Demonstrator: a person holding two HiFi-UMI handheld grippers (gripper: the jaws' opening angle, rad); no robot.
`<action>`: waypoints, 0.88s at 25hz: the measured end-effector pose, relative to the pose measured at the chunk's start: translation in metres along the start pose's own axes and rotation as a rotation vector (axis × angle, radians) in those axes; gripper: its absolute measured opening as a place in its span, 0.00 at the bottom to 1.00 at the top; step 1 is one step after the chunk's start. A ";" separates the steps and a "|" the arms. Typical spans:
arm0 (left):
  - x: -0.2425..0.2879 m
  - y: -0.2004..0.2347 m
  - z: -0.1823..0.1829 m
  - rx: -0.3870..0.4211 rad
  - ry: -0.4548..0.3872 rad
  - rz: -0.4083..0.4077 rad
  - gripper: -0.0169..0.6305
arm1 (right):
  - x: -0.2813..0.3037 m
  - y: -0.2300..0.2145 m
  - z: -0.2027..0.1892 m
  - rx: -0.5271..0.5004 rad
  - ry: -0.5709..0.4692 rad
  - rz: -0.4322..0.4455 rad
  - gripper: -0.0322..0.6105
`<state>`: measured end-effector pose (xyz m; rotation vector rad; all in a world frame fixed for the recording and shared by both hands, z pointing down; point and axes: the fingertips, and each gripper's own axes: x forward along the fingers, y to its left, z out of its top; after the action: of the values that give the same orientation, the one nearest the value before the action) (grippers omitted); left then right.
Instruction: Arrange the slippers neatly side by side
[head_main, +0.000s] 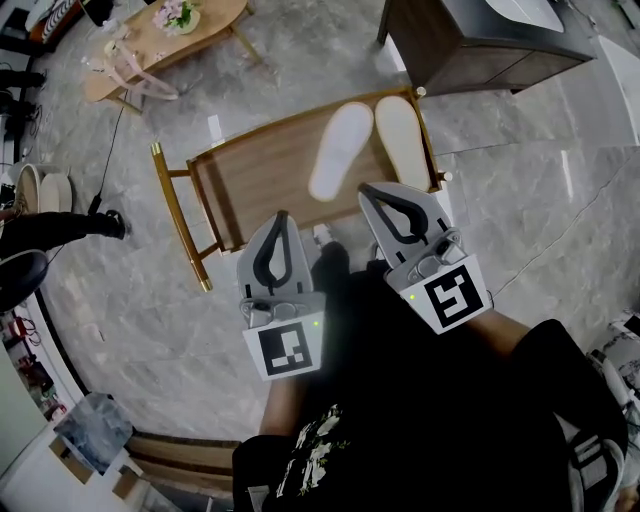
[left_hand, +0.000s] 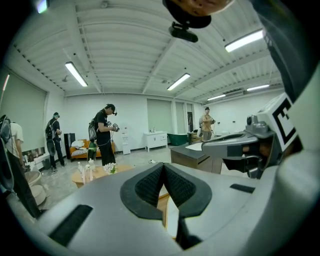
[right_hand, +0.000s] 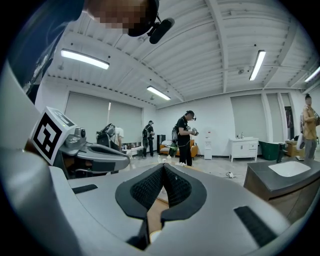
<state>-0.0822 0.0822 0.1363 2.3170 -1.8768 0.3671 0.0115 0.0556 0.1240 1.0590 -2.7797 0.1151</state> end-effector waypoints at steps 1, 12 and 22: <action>0.002 0.004 0.000 0.003 -0.001 -0.013 0.03 | 0.004 0.001 0.001 0.002 0.001 -0.011 0.05; 0.032 0.017 -0.001 0.010 -0.028 -0.198 0.03 | 0.022 -0.002 0.000 0.016 0.018 -0.182 0.05; 0.044 0.023 -0.010 0.010 0.004 -0.299 0.03 | 0.031 -0.001 -0.008 0.043 0.056 -0.271 0.05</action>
<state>-0.0971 0.0385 0.1570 2.5485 -1.4951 0.3428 -0.0092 0.0358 0.1370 1.4077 -2.5653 0.1681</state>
